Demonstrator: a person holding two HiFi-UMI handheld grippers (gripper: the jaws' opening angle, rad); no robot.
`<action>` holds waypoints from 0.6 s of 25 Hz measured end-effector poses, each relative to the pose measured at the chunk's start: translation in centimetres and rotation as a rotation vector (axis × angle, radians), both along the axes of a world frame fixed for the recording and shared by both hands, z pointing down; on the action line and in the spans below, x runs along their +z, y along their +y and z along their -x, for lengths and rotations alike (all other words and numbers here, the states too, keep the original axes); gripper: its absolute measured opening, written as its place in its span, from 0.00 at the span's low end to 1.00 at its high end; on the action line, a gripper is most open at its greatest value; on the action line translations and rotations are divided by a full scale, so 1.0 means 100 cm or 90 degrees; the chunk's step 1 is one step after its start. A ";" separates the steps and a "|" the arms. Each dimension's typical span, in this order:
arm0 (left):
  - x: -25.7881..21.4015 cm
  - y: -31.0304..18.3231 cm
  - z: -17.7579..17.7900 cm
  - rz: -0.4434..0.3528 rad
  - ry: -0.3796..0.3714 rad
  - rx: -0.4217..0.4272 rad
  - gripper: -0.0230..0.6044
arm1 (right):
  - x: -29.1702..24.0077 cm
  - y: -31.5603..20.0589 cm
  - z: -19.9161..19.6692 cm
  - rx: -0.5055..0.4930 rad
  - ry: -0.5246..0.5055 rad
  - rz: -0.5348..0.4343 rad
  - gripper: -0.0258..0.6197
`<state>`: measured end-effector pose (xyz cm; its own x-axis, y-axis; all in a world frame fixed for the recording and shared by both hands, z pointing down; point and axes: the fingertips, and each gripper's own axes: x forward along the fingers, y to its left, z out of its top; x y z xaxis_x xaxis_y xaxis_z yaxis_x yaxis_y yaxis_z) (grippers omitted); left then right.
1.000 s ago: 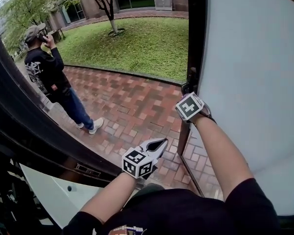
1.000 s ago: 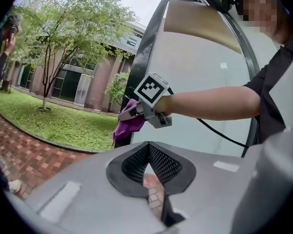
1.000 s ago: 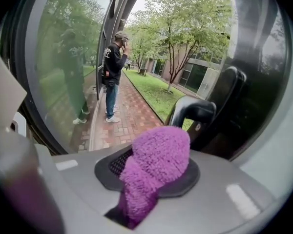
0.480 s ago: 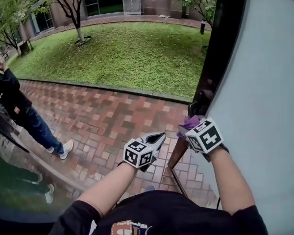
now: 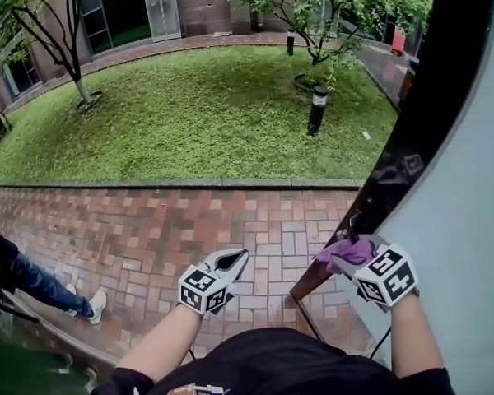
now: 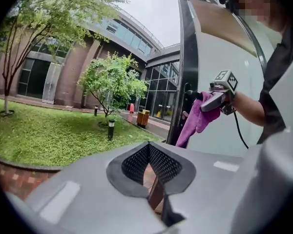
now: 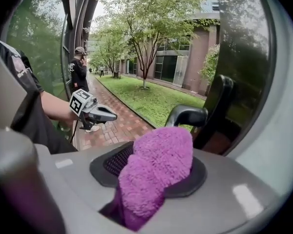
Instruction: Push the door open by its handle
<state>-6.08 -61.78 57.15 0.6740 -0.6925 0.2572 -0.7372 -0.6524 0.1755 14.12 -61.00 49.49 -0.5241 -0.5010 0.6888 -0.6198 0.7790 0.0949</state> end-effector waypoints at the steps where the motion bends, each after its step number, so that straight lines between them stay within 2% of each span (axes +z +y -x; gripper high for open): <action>1: 0.000 -0.006 0.000 -0.005 -0.011 0.005 0.04 | 0.001 -0.004 -0.008 0.009 0.012 0.008 0.31; 6: -0.002 -0.059 -0.011 -0.010 -0.018 0.006 0.04 | -0.001 -0.033 -0.038 0.046 0.104 0.068 0.31; 11: 0.007 -0.090 -0.047 0.006 0.005 0.014 0.04 | 0.001 -0.049 -0.067 0.081 0.119 0.060 0.31; 15: 0.014 -0.115 -0.058 0.014 0.004 0.037 0.04 | 0.012 -0.069 -0.085 0.115 0.134 0.068 0.31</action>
<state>-0.27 -73.27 58.57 0.7148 -0.6457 0.2686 -0.6968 -0.6904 0.1947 22.57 -67.93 50.73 -0.2736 -0.4916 0.8268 -0.7250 0.6702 0.1586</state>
